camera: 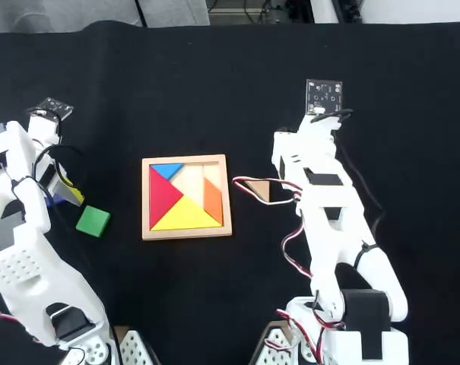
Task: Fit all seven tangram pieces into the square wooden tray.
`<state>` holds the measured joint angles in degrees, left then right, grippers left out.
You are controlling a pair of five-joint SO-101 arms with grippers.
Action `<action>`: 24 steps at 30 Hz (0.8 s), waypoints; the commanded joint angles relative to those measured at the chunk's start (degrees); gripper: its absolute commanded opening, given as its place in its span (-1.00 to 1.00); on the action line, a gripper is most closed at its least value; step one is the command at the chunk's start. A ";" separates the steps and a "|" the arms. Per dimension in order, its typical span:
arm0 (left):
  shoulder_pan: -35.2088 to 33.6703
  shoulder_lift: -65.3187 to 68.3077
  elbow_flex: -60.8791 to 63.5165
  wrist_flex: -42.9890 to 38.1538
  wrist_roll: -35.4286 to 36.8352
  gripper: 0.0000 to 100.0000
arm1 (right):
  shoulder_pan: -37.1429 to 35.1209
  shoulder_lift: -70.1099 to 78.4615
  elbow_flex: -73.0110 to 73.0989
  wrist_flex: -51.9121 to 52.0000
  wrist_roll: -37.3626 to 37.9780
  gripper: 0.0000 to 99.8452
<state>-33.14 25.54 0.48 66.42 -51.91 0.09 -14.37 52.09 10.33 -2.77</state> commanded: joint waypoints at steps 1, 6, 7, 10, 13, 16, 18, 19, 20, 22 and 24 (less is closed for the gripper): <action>0.04 -0.53 -2.42 0.44 -0.35 -0.31 | -0.88 -2.68 -0.40 -1.05 0.62 -0.97; 0.66 -0.44 -2.33 0.26 0.62 -0.31 | -0.88 -2.68 -0.40 -1.05 0.62 -0.97; 0.66 -0.44 -2.33 -0.62 1.32 -0.31 | -0.88 -2.68 -0.40 -1.05 0.62 -0.97; 0.40 -0.44 -2.24 -1.93 2.37 -0.31 | -0.88 -2.68 -0.40 -1.05 0.62 -0.97; 0.66 0.97 -1.45 -2.37 2.37 -0.31 | -0.88 -2.68 -0.40 -1.05 0.62 -0.97; 1.27 2.64 -2.15 -2.46 2.46 -0.31 | -0.88 -2.68 -0.48 -1.05 0.62 -0.97; 1.71 3.34 -2.51 -2.37 2.46 -0.31 | -0.88 -2.68 -0.40 -1.05 0.62 -0.97; 1.80 3.60 -2.68 -2.37 2.46 -0.31 | -0.88 -2.68 -0.40 -1.05 0.62 -0.97; 1.80 3.69 -2.68 -2.37 2.46 -0.31 | -0.88 -2.68 -0.40 -1.05 0.62 -0.97; 1.80 3.60 -2.68 -2.37 2.46 -0.31 | -0.88 -2.68 -0.40 -1.05 0.62 -0.97; 1.80 3.60 -2.68 -2.37 2.46 -0.32 | -0.88 -2.68 -0.48 -1.05 0.62 -0.97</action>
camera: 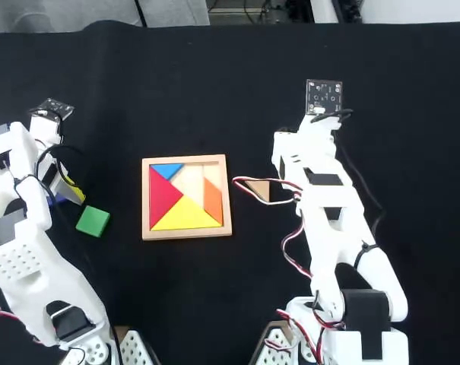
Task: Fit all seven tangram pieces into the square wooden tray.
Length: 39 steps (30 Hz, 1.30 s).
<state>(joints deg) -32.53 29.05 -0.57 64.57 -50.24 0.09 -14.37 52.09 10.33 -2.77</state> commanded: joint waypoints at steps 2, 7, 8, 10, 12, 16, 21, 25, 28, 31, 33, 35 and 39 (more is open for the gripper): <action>1.19 0.09 -1.63 -0.53 0.79 -0.41 | -0.88 -2.68 -0.48 -1.05 0.62 -0.97; 1.27 0.09 -1.63 -0.09 0.79 -0.63 | -0.88 -2.68 -0.40 -1.05 0.62 -0.97; 1.27 0.09 -1.63 -0.09 0.79 -0.64 | -0.88 -2.68 -0.40 -1.05 0.62 -0.97; 1.19 0.09 -1.63 0.00 0.79 -0.64 | -0.88 -2.68 -0.40 -1.05 0.62 -0.97; 1.19 0.09 -1.63 0.00 0.79 -0.64 | -0.88 -2.68 -0.40 -1.05 0.62 -0.97; 1.27 -0.44 -2.33 2.29 2.99 -0.64 | -0.88 -2.68 -0.40 -1.14 0.62 -0.97; 2.86 -5.63 -6.20 11.25 6.15 -0.64 | -0.88 -2.68 -0.40 -1.14 0.62 -0.97; 3.47 -9.23 -5.58 12.75 8.18 -0.65 | -0.88 -2.68 -0.48 -1.05 0.62 -0.97; 5.32 -12.13 -5.93 16.62 14.51 -0.65 | -0.79 -2.68 -0.57 -0.97 0.62 -0.97; 10.07 -16.18 -5.93 21.10 25.58 -0.65 | -0.62 -2.95 -0.57 -0.88 0.62 -0.97; 14.64 -19.34 -5.85 23.65 33.93 -0.65 | -0.53 -3.03 -0.57 -0.88 0.62 -0.97; 19.21 -22.86 -5.76 25.14 43.16 -0.65 | 0.35 -3.12 -0.48 -0.88 0.26 -0.97; 27.65 -30.33 -5.85 24.53 59.43 -0.65 | 3.16 -3.12 -0.66 -1.05 -0.09 -0.98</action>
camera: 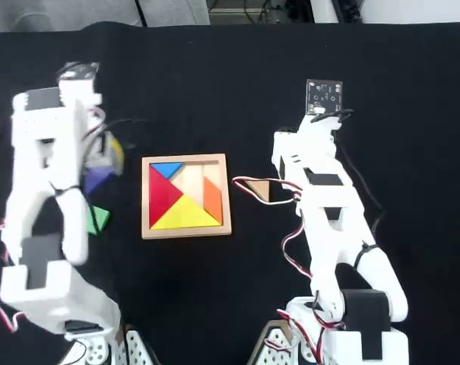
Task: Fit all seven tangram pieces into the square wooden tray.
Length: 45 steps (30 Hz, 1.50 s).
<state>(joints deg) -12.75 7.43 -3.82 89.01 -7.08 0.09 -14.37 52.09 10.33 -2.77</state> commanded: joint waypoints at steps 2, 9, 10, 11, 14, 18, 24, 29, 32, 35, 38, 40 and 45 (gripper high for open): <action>11.74 -10.46 -1.27 -1.67 24.00 -0.65 | 4.48 -3.12 -0.75 -1.14 -2.64 -0.98; 26.15 -9.58 6.02 -11.69 41.32 -0.64 | 10.29 -2.77 -1.71 -1.23 -9.76 -0.97; 27.91 -9.14 6.99 -14.33 42.11 -0.64 | 10.64 -2.68 -1.71 -1.23 -10.11 -0.97; 29.23 -8.79 8.13 -17.23 42.55 -0.64 | 10.73 -2.68 -1.71 -1.23 -10.11 -0.97; 31.87 -6.86 10.77 -25.67 43.43 -0.65 | 10.73 -2.68 -1.63 -1.23 -10.11 -0.97; 31.52 -4.75 11.91 -31.30 49.05 -0.65 | 10.73 -2.68 -1.63 -1.23 -10.02 -0.97; 32.57 0.00 11.03 -32.53 56.79 -0.64 | 10.46 -2.68 -1.63 -1.67 -9.93 -0.97; 32.13 5.63 10.68 -35.08 62.95 -0.64 | 10.64 -2.68 -1.19 -2.99 -9.93 -0.97; 32.13 8.70 8.22 -34.64 66.73 -0.64 | 10.64 -2.68 -1.19 -2.99 -9.93 -0.97; 32.13 10.37 6.73 -34.64 66.81 -0.65 | 10.64 -2.68 -1.19 -2.99 -9.93 -0.97; 32.04 10.99 6.55 -35.08 66.90 -0.64 | 10.46 -2.68 -1.19 -2.99 -9.93 -0.97; 32.04 11.25 6.02 -35.08 66.90 -0.64 | 10.37 -2.68 -1.19 -2.99 -9.93 -0.97; 31.87 11.43 4.88 -35.08 66.90 -0.64 | 10.37 -2.68 -1.19 -2.99 -9.93 -0.97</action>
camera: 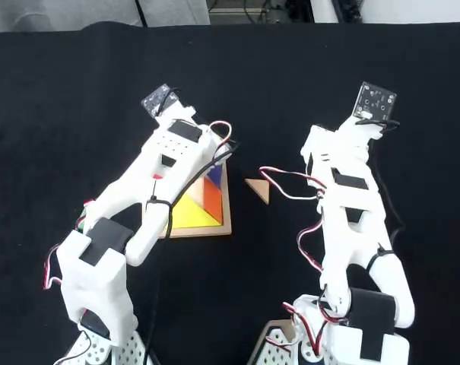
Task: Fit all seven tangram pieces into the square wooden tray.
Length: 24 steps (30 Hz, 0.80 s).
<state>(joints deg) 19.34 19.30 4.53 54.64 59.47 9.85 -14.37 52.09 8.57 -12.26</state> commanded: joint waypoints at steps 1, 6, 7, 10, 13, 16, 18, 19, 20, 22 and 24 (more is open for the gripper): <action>-0.22 -0.44 -3.38 -0.70 0.18 -0.64 | 0.62 -2.68 -1.19 -1.23 -0.44 -0.97; 0.04 -0.44 -3.30 -0.79 0.00 -0.57 | 0.62 -2.68 -1.19 -1.32 -0.44 -0.97; 0.22 -0.44 -3.21 -0.79 0.00 -0.50 | 0.62 -2.68 -1.19 -1.32 -0.44 -0.97; 0.22 -0.44 -3.03 -0.35 0.35 -0.35 | 0.53 -2.68 -1.19 -1.32 -0.44 -0.97; -0.04 -0.44 -2.95 -0.26 0.35 -0.34 | 0.53 -2.68 -1.19 -1.32 -0.44 -0.97; -0.31 -0.44 -2.95 -0.26 0.35 -0.34 | 0.53 -2.68 -1.19 -1.32 -0.44 -0.97; -0.31 -0.44 -2.86 -0.09 0.35 -0.34 | 0.53 -2.68 -1.19 -1.32 -0.44 -0.97; -0.31 -0.88 -2.59 0.53 0.26 -0.34 | 0.53 -2.68 -1.19 -1.41 -0.44 -0.97; -0.31 -1.05 -2.68 1.32 0.09 -0.34 | 0.53 -2.68 -1.19 -1.41 -0.44 -0.97; -1.36 -1.85 -3.74 4.66 0.00 -0.34 | 0.35 -2.68 -1.19 -1.32 -0.44 -0.97; -3.91 -4.75 -5.93 10.90 -0.09 -0.34 | -0.44 -2.59 -1.19 -1.14 -0.35 -0.97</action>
<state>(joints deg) 19.16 19.30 3.82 57.19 59.47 9.85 -14.37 52.09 8.57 -12.26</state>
